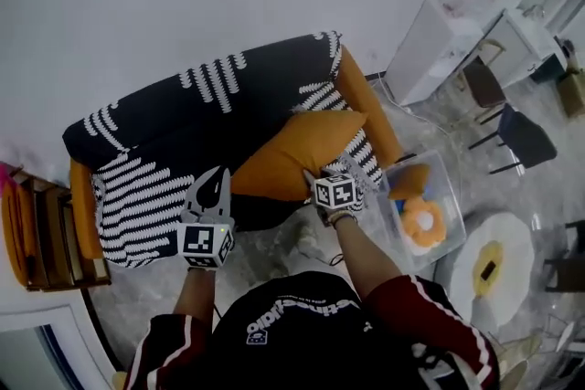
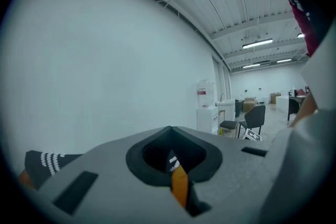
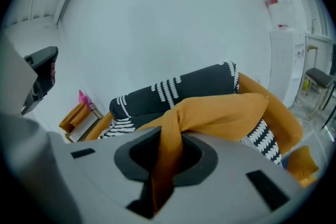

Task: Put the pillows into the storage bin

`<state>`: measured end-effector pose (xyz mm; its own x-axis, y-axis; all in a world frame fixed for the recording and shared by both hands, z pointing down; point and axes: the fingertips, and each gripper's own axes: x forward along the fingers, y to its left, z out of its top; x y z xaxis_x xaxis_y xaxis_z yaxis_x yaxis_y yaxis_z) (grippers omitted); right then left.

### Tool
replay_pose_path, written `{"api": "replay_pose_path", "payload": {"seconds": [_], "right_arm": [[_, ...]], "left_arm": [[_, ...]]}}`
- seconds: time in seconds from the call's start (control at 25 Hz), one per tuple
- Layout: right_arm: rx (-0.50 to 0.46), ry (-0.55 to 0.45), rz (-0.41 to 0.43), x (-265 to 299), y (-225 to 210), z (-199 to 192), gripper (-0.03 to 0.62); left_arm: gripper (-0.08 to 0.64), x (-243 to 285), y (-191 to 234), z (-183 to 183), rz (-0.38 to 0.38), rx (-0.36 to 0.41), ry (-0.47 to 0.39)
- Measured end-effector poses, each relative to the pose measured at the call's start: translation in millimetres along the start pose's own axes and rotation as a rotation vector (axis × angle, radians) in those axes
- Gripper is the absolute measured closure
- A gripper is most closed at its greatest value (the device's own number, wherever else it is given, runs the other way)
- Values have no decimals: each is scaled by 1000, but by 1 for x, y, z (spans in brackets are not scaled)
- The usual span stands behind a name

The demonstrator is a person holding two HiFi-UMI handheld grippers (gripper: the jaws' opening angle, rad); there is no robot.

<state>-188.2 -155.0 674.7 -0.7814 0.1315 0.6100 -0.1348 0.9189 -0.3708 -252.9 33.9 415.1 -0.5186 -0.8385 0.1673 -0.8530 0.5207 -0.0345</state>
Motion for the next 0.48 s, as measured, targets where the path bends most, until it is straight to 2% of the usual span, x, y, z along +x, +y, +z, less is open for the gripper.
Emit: {"api": "replay_pose_path", "payload": {"seconds": [0.28,0.48], "right_arm": [[-65,-95,-20,-53,42,22,535],[-104,-167,-27,-97,68,29,537]], "left_arm": [[557,-37,-2,13,-22,-38,-59],[557,-57,-14,30,-44,-18,-116]]}}
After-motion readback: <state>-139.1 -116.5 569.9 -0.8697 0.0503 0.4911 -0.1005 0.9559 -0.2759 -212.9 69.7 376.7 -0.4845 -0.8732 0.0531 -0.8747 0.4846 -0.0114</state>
